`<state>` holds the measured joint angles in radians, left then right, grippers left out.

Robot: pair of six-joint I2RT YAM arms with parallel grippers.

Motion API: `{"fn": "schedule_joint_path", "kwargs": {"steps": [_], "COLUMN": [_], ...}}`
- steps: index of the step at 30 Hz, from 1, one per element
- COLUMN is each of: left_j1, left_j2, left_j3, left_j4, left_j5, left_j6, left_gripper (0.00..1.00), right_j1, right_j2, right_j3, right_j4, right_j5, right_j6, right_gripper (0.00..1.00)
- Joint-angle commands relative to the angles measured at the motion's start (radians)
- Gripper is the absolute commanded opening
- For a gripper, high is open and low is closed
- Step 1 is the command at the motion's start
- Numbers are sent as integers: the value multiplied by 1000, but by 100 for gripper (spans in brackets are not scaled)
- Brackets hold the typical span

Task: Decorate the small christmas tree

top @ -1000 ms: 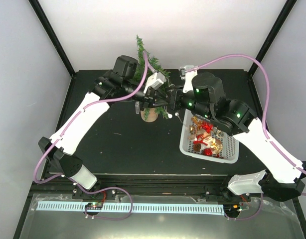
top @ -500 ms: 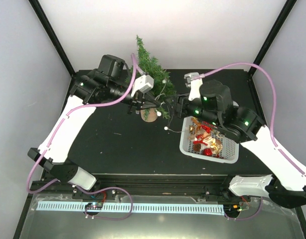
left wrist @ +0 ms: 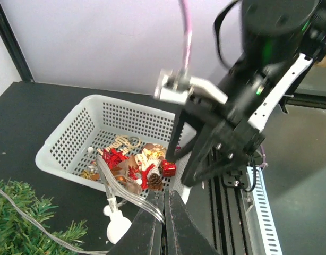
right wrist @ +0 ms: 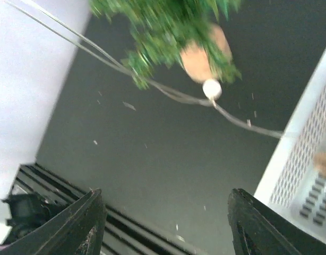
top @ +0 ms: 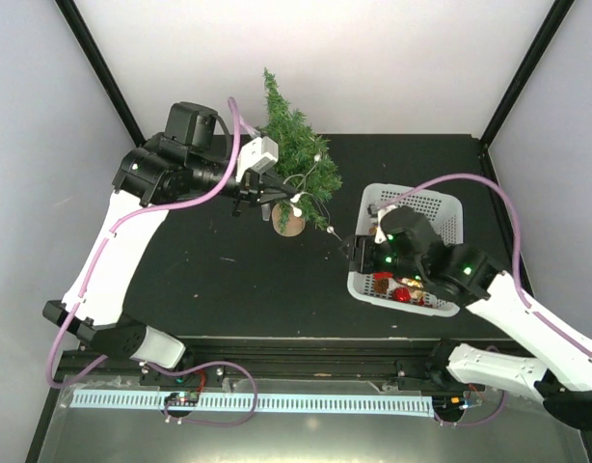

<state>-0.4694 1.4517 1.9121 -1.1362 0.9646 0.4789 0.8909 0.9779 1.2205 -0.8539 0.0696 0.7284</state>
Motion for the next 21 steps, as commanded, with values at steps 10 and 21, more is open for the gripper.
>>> {"fn": "schedule_joint_path", "kwargs": {"steps": [10, 21], "left_j1": [23, 33], "left_j2": [-40, -40], "left_j3": [50, 57], "left_j4": [1, 6], "left_j5": [-13, -16], "left_j6": [17, 16], "left_gripper": [2, 2], "right_j1": [-5, -5], "right_j2": [83, 196], "right_j3": [-18, -16], "right_j4": [-183, -219], "right_j5": [180, 269], "right_j6": [-23, -137], "right_gripper": [65, 65]}}
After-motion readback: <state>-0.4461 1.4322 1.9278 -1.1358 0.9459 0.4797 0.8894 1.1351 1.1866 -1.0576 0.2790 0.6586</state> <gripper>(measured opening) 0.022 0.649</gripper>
